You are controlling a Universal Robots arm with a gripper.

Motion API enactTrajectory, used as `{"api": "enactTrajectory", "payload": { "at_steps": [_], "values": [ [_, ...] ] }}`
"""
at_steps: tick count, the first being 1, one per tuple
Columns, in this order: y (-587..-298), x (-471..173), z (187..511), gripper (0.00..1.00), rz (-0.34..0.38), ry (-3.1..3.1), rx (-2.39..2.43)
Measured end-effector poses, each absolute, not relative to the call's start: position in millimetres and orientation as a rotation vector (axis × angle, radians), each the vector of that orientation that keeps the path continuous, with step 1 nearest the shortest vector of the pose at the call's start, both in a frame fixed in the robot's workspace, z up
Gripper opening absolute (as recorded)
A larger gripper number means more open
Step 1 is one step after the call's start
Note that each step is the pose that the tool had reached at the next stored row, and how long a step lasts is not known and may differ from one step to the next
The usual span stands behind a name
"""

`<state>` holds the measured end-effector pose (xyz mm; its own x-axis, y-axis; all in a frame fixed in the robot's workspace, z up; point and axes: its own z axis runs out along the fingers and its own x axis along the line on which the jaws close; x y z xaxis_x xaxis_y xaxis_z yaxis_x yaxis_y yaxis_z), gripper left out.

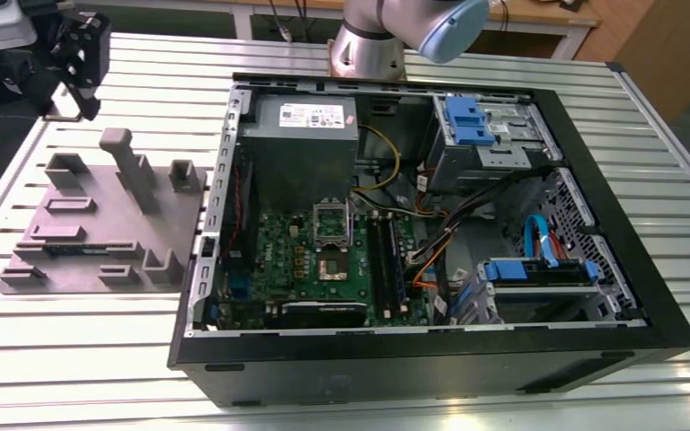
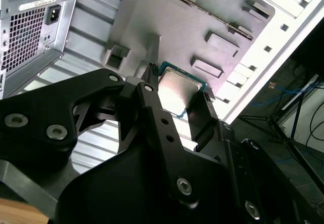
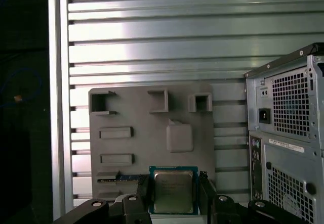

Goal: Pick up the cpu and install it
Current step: 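Pick up the cpu and move it towards the insertion slot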

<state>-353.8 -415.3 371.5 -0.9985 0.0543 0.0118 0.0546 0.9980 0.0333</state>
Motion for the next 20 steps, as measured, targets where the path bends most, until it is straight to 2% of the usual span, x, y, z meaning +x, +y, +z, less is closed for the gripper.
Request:
{"api": "enactTrajectory", "payload": {
  "at_steps": [20],
  "values": [
    [-415.3,-268.9,371.6,0.47,-0.053,-3.129,-0.085]
  ]
}}
